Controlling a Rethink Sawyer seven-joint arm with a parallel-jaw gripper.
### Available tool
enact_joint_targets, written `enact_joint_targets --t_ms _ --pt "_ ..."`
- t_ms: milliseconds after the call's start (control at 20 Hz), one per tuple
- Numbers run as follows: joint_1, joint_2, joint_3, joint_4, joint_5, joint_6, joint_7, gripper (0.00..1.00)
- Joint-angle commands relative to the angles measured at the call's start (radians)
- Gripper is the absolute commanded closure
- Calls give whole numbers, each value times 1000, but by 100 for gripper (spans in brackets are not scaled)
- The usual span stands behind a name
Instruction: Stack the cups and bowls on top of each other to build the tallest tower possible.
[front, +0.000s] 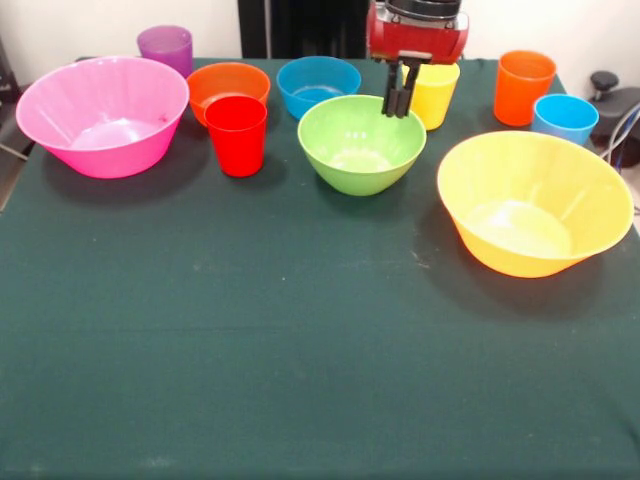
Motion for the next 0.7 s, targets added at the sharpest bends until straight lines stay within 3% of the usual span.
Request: enact_joint_targets --t_ms 50,300,350,700 --pt "23 30 46 -34 11 14 160 100" --pt "45 37 20 -45 8 17 157 100" --pt "51 38 14 -47 8 10 160 0" --pt "20 34 49 -34 26 31 162 0"
